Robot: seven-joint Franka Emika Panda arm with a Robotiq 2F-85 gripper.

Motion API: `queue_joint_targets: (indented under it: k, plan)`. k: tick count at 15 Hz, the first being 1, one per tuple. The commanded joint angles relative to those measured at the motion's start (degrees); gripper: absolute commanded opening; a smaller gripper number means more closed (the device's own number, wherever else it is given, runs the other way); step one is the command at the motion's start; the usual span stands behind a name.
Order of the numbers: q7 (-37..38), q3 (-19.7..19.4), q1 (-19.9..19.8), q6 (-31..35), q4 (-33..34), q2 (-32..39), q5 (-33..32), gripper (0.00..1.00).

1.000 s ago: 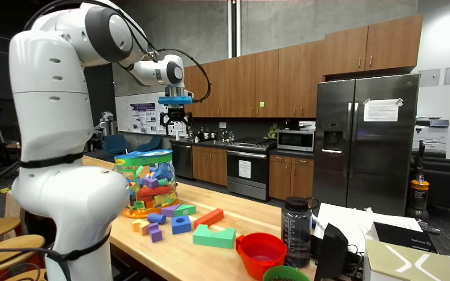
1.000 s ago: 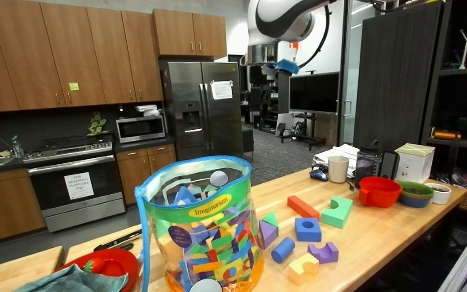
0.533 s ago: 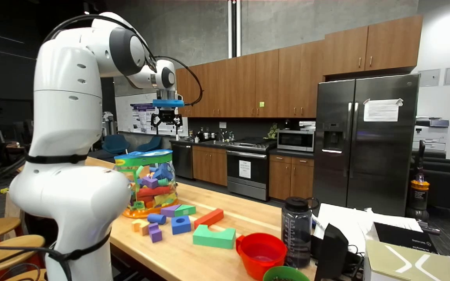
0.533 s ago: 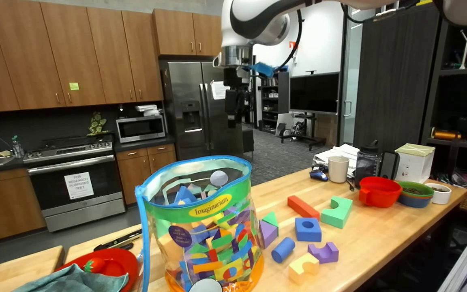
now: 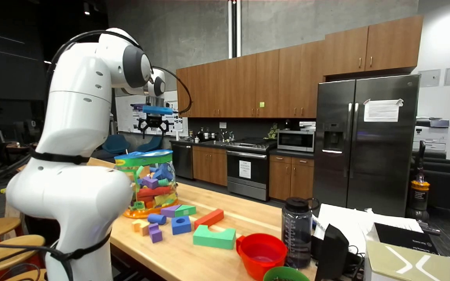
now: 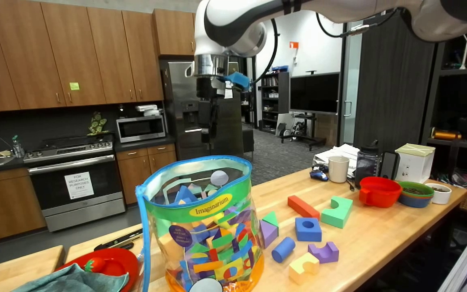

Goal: Remove one purple block from the clear bag and put it on the counter.

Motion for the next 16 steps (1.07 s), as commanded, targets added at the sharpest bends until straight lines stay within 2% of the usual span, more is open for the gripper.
queue_joint_targets:
  k: [1, 6, 9, 16]
  plan:
    - [-0.13, 0.65, 0.53, -0.65, 1.75, 1.81, 1.34, 1.0]
    - [1.76, 0.46, 0.3, -1.48, -1.28, 0.74, 2.6, 1.0]
    - [3.78, 0.12, 0.42, 1.05, -5.26, -0.29, 2.24, 1.0]
    - [5.47, -0.11, 0.37, 2.87, -9.83, -1.19, 1.3, 1.0]
